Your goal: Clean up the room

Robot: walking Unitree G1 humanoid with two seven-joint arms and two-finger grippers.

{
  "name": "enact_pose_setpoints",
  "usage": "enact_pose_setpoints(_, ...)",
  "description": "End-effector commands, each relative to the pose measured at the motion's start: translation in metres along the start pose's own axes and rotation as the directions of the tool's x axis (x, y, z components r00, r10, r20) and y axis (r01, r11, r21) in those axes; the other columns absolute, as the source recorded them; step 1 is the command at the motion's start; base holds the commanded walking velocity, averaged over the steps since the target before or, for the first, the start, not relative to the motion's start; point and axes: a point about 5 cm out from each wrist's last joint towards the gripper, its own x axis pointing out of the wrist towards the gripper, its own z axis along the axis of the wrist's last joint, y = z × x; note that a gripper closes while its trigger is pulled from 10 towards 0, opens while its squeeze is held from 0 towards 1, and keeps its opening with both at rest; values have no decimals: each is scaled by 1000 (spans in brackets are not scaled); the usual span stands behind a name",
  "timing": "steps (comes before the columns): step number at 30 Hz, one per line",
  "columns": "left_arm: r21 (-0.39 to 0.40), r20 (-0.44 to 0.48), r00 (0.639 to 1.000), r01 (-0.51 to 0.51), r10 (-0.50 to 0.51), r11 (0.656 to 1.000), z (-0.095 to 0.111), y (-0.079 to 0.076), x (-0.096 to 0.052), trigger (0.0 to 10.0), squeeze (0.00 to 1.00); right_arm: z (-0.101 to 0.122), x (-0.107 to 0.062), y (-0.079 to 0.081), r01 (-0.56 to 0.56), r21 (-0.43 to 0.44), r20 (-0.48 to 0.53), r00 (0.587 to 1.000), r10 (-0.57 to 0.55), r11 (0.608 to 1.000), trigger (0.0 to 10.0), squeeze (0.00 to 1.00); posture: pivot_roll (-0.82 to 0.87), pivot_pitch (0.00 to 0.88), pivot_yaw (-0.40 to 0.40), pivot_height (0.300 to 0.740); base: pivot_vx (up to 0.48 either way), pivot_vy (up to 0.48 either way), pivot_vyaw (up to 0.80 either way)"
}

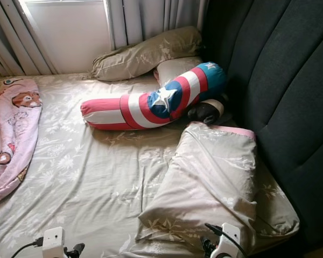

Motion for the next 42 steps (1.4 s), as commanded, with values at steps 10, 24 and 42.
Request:
enact_pose_setpoints(10,8,-32,999,-3,3,1000,-6,1,-1,10000,0,-1,-1,-3,15,0,-4,1000,-15,1000,10000,0,63,0,-25,740,0,-303,0)
enact_pose_setpoints(24,2,-26,1000,-4,4,1000,-5,2,-1,10000,0,1,0,-1,16,7,1,1000,-16,1000,10000,0,63,0,-21,740,0,-252,0)
enact_pose_setpoints(42,4,114,993,34,-34,999,31,-1,5,10000,0,5,0,-1,-6,5,61,998,5,1000,10000,0,57,0,-24,740,0,0,0)
